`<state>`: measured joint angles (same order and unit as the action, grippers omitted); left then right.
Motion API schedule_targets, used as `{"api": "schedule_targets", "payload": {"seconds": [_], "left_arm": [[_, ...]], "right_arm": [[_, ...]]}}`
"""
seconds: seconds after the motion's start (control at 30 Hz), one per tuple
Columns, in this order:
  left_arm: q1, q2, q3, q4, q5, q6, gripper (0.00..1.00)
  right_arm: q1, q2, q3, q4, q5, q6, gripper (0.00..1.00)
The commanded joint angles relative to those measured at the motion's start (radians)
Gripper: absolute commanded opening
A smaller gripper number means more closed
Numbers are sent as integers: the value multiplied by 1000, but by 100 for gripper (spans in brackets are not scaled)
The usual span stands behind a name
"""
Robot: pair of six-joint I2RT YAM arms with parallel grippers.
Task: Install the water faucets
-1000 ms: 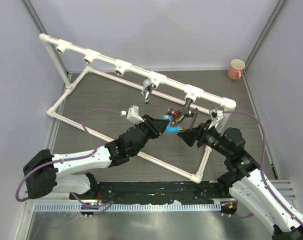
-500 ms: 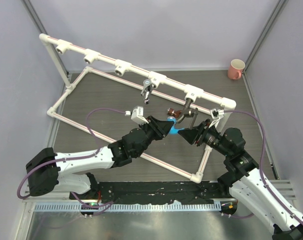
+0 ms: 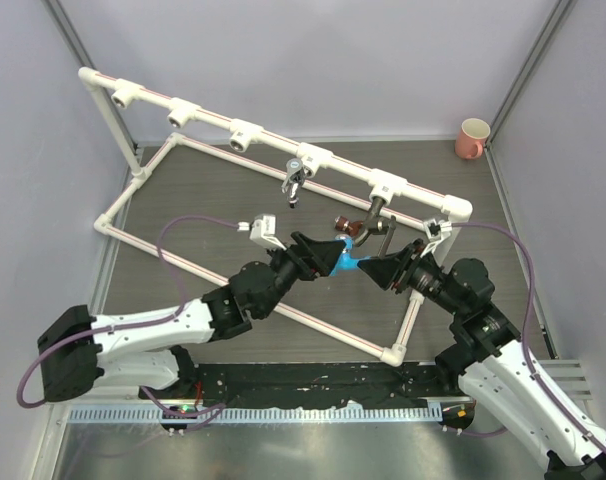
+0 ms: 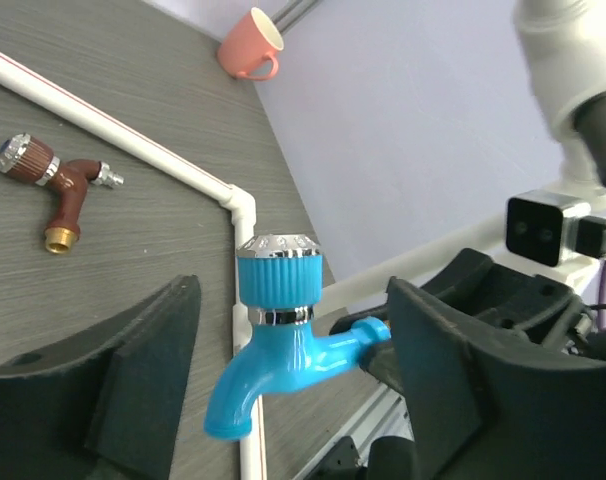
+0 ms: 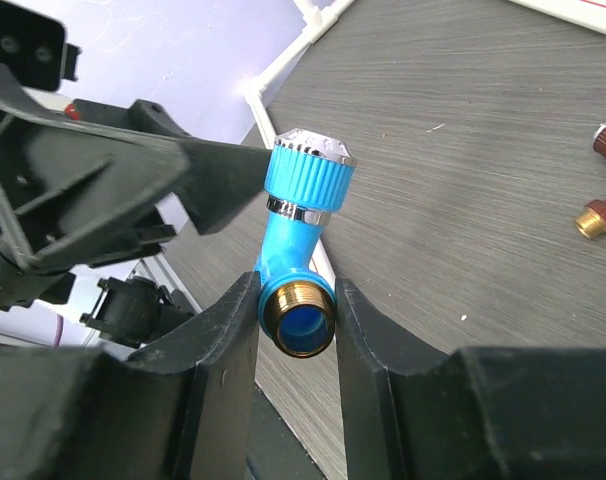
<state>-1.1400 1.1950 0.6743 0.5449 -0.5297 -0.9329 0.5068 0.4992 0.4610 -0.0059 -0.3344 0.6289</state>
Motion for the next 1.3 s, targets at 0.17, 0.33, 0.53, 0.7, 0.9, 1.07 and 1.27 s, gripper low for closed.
{"api": "schedule_targets", "payload": {"seconds": [0.17, 0.33, 0.53, 0.7, 0.9, 1.07, 1.27], "left_arm": [[259, -313, -159, -46, 421, 123, 90], [451, -301, -183, -18, 856, 63, 94], [477, -126, -162, 260, 1126, -81, 97], [473, 29, -121, 455, 1238, -225, 97], [416, 120, -67, 530, 1235, -244, 96], [388, 140, -33, 529, 1212, -227, 90], [367, 143, -30, 523, 1202, -208, 74]], "right_arm": [[2, -40, 57, 12, 35, -32, 1], [1, -53, 56, 35, 17, -38, 1], [2, -67, 44, 92, -44, -41, 1], [2, -90, 36, 144, -78, -43, 1], [2, -90, 34, 156, -98, -49, 1], [2, -79, 30, 172, -109, -47, 1], [2, -74, 27, 173, -109, -51, 1]]}}
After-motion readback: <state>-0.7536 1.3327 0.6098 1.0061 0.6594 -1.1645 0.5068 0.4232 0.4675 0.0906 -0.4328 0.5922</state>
